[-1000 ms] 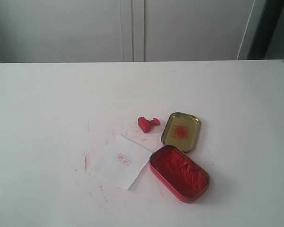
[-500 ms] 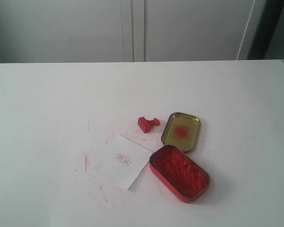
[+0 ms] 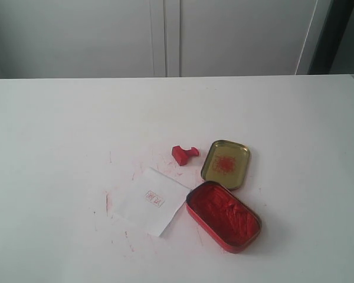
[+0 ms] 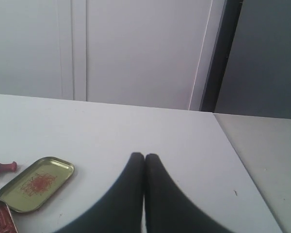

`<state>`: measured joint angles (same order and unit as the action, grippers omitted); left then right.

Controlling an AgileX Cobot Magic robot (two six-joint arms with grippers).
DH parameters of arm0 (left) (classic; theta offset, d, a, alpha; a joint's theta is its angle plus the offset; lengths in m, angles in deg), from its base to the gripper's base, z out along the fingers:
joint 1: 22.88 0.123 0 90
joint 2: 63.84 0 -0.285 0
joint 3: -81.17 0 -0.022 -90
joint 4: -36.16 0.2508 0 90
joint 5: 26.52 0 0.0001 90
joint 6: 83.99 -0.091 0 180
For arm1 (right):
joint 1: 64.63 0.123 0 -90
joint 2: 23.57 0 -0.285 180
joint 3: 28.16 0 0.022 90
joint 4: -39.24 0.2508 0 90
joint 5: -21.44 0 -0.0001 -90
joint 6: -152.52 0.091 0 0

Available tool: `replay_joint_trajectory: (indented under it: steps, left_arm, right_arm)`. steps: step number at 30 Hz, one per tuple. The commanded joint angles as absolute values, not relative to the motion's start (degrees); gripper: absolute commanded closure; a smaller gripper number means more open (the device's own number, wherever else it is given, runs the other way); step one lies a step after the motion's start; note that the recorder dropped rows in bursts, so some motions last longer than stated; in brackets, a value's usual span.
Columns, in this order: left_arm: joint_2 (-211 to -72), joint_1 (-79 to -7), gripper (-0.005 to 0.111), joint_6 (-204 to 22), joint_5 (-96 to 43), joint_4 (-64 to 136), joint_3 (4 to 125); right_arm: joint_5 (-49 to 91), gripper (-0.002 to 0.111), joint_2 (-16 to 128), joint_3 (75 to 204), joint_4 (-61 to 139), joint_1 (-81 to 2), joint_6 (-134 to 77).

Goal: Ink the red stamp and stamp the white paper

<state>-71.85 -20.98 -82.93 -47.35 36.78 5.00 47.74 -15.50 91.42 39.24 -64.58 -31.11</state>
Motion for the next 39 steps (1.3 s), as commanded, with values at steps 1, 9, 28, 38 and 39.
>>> replay_joint_trajectory:
  steps: [1, 9, 28, 38, 39]
  left_arm:
    - [-71.62, -21.52, 0.107, -82.75, -47.34, 36.61, 4.57]
    - [-71.62, -21.52, 0.107, -82.75, -47.34, 36.61, 4.57]
    - [-71.62, -21.52, 0.107, -82.75, -47.34, 36.61, 4.57]
    - [-71.62, -21.52, 0.107, -82.75, -47.34, 36.61, 4.57]
    - [-71.62, -21.52, 0.107, -82.75, -47.34, 36.61, 4.57]
  right_arm:
    - [47.42, 0.108, -15.78, 91.1, 39.24, -64.59, -31.29]
    - [47.42, 0.108, -15.78, 91.1, 39.24, -64.59, -31.29]
    - [44.63, 0.108, -15.78, 87.83, 39.24, -62.42, -31.29]
    - [43.91, 0.108, -15.78, 78.84, 39.24, -62.42, -30.22]
    - [44.02, 0.108, -15.78, 77.5, 39.24, -62.42, -30.22]
